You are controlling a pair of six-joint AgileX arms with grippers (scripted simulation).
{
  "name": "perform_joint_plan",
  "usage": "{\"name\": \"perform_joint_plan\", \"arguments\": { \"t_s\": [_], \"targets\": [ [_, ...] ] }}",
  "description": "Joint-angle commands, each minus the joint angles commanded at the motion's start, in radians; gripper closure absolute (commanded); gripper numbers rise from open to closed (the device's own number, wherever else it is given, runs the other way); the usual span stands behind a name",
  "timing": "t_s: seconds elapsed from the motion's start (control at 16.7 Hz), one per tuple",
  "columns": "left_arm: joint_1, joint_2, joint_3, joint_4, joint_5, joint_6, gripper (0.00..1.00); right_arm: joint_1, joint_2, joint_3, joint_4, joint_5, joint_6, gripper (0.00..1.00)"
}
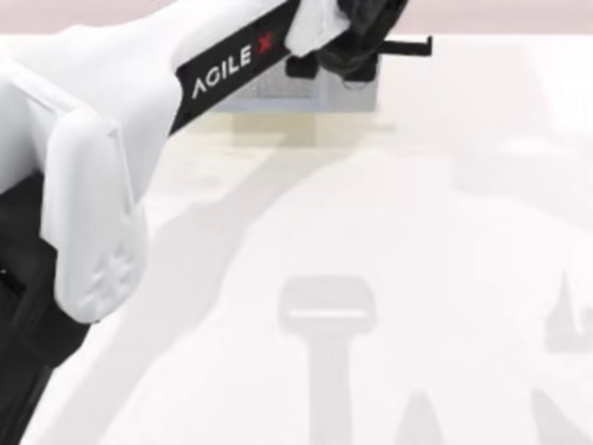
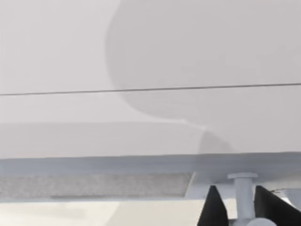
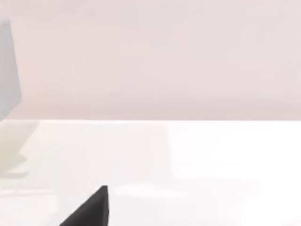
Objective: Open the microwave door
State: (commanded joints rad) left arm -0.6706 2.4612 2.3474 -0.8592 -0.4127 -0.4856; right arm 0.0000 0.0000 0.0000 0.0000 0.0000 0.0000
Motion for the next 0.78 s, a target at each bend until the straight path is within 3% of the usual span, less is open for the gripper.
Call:
{"name": "perform_joint_plan", "arguments": {
  "t_s": [0.36, 0.78],
  "targets": [
    [0.035, 0.086, 0.288, -0.348, 0.1, -0.074, 1.0, 0.0, 0.0, 0.0, 0.0, 0.0, 0.0, 0.0],
    [0.04, 0.096, 0.321, -0.382, 0.113, -0.082, 1.0, 0.0, 0.0, 0.0, 0.0, 0.0, 0.0, 0.0]
  ]
}}
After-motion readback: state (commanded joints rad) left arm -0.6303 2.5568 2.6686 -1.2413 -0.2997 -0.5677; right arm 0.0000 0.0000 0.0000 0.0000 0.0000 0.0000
